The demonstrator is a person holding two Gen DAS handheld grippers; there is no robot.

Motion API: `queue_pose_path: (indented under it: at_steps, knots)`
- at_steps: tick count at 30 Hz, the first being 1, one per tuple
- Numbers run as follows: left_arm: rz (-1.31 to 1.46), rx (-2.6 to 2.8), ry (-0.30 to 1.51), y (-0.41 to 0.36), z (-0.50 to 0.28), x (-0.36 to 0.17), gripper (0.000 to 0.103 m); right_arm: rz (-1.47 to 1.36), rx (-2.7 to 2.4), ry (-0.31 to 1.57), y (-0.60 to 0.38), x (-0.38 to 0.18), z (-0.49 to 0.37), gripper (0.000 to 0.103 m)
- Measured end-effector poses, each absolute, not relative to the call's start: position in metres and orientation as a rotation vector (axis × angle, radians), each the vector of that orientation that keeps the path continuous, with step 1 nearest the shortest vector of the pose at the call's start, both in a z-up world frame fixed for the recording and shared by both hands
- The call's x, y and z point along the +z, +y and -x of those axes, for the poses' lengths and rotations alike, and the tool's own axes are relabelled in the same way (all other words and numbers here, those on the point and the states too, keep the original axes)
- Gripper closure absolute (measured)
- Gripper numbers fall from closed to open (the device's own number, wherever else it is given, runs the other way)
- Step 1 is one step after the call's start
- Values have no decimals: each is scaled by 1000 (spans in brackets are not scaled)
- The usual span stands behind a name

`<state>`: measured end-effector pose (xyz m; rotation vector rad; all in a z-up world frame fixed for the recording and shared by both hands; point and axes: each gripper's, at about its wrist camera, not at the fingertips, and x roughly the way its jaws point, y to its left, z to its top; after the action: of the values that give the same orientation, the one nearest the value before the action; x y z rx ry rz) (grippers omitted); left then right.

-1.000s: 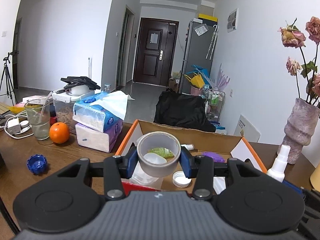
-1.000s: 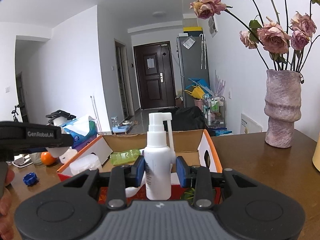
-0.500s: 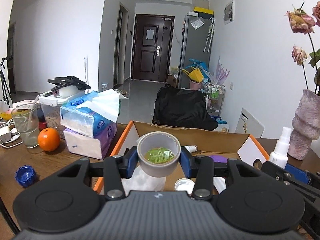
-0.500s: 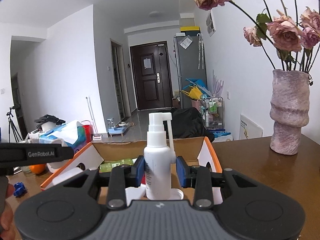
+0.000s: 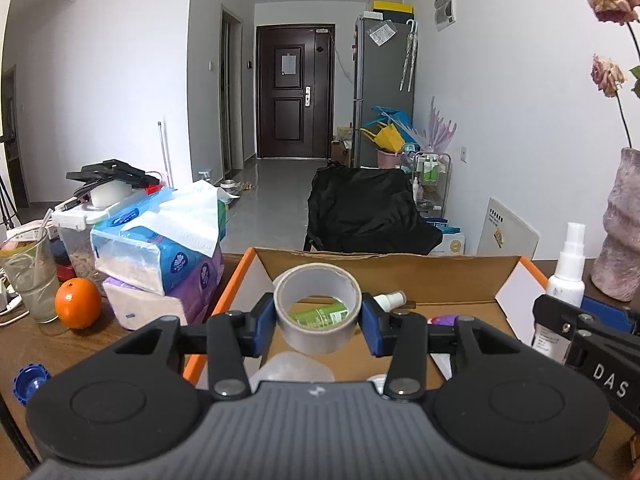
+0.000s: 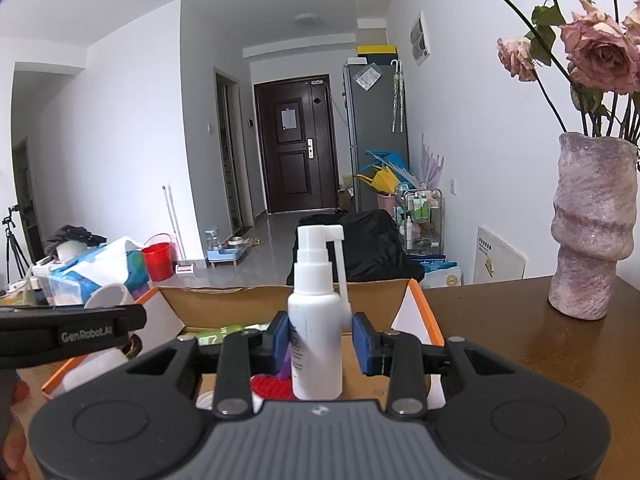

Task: Organize rigid objects
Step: 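Carry the tape roll and spray bottle over the cardboard box with both tools, then open both tools to drop the tape roll and spray bottle into the box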

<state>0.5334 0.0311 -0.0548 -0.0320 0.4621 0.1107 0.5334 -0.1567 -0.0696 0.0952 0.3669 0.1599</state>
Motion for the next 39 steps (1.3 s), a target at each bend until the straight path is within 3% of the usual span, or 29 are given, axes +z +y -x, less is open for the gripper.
queue_pose_path:
  at_steps: [23, 24, 26, 28, 30, 32, 39]
  knots:
    - [-4, 96, 517, 33, -564, -73, 57, -44, 170, 437, -149, -84, -563, 70]
    - [2, 95, 523, 33, -563, -73, 54, -42, 174, 443, -149, -84, -563, 67]
    - [24, 95, 536, 37, -565, -74, 36, -44, 173, 453, -149, -85, -563, 59]
    - [33, 108, 532, 39, -565, -76, 13, -45, 169, 468, -149, -86, -566, 39]
    - [33, 130, 508, 41, -562, -74, 2, -53, 152, 471, -150, -87, -566, 9]
    - [33, 151, 480, 42, -559, -71, 0, -66, 147, 462, -152, -86, -565, 1]
    - [41, 148, 489, 45, -560, -69, 0, -73, 146, 462, -153, -87, -565, 0]
